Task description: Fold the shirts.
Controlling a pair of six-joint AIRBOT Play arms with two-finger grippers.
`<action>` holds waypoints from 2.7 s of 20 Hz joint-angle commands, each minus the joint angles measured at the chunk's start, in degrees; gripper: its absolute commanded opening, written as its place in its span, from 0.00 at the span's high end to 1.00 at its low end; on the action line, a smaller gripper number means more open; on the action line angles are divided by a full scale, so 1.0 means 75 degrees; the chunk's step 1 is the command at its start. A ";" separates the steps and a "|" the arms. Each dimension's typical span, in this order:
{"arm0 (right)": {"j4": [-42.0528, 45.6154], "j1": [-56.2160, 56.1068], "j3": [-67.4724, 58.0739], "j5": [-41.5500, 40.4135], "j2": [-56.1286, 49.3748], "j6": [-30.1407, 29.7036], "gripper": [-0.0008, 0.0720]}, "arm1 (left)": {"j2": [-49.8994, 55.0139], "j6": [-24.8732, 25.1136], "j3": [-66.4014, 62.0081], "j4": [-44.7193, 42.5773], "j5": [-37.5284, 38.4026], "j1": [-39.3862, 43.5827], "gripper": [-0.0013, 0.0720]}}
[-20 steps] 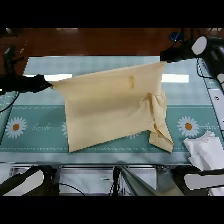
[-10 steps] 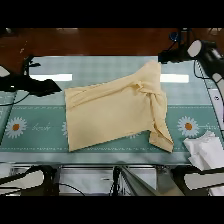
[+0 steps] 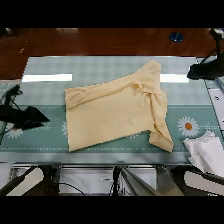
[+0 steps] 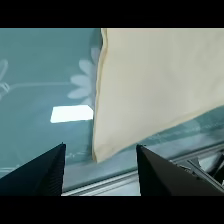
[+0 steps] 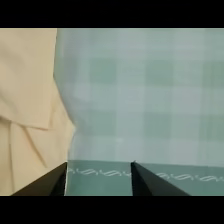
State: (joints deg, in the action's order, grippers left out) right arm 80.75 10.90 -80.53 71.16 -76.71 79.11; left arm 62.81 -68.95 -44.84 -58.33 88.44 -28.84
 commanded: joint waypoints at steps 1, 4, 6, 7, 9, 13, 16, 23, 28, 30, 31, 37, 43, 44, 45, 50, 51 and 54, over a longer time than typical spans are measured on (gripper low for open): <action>-0.1652 0.0685 0.1172 0.0195 0.0417 -0.0507 0.31 | -0.0431 0.0050 0.1848 0.0766 -0.0061 0.0035 0.25; -0.1923 0.1072 0.1845 0.0303 0.0644 -0.0804 0.31 | -0.0420 0.0047 0.2524 0.0775 -0.0618 0.0705 0.25; -0.1920 0.1332 0.2145 0.0323 0.0889 -0.0918 0.32 | -0.0408 0.0015 0.2702 0.0743 -0.1061 0.1128 0.25; -0.1926 0.1469 0.2250 0.0315 0.1032 -0.0927 0.32 | -0.0408 -0.0195 0.2710 0.0536 -0.1317 0.1311 0.25; -0.1926 0.1699 0.2361 0.0315 0.1282 -0.0927 0.32 | -0.0405 -0.0583 0.2710 -0.0009 -0.1676 0.1644 0.25; -0.1903 0.1865 0.2375 0.0321 0.1580 -0.0927 0.32 | -0.0382 -0.0606 0.2713 -0.0099 -0.2133 0.2110 0.25; -0.1926 0.1865 0.2375 0.0490 0.1594 -0.0924 0.32 | 0.0023 -0.0731 0.2713 -0.0017 -0.2474 0.2430 0.25; -0.1920 0.1865 0.2375 0.0924 0.1804 -0.0924 0.34 | 0.1451 -0.0682 0.2684 0.0976 -0.3952 0.3483 0.85; -0.1851 0.1868 0.2384 0.0909 0.2346 -0.0924 0.32 | 0.1530 -0.0230 0.2684 0.0903 -0.3754 0.3436 0.94; -0.1763 0.1967 0.2640 0.0918 0.2346 -0.0924 0.24 | 0.1513 -0.0015 0.2684 0.0901 -0.3488 0.3436 0.94; -0.1842 0.2078 0.2929 0.0921 0.2346 -0.0927 0.24 | 0.1475 0.0058 0.2684 0.0909 -0.3430 0.3436 0.94; -0.3133 0.2238 0.5179 0.0548 0.2346 -0.1542 0.24 | 0.1387 0.0172 0.2684 0.0930 -0.3348 0.3436 0.94; -0.3803 0.2215 0.6254 -0.0659 0.2343 -0.1988 0.24 | 0.1387 0.0172 0.2684 0.0930 -0.3302 0.3436 0.94; -0.3952 0.2157 0.6350 -0.0898 0.2343 -0.2110 0.25 | 0.1387 0.0172 0.2684 0.0930 -0.3299 0.3436 0.94; -0.4004 0.2028 0.6408 -0.1110 0.2328 -0.2162 0.25 | 0.1387 0.0172 0.2684 0.0930 -0.3299 0.3436 0.94; -0.4363 0.0941 0.6420 -0.1950 0.1518 -0.2148 0.25 | 0.1387 0.0169 0.2684 0.0930 -0.3261 0.3436 0.94; -0.4500 0.0769 0.6420 -0.2104 0.1306 -0.2127 0.25 | 0.1387 0.0169 0.2684 0.0927 -0.3244 0.3436 0.94; -0.4948 0.0469 0.6420 -0.2530 0.0761 -0.2130 0.30 | 0.1390 0.0169 0.2684 0.0927 -0.3249 0.3436 0.94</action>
State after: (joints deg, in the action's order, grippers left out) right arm 47.03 17.08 -32.51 56.51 -67.44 63.18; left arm 73.28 -67.68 -24.67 -51.44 70.96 -3.09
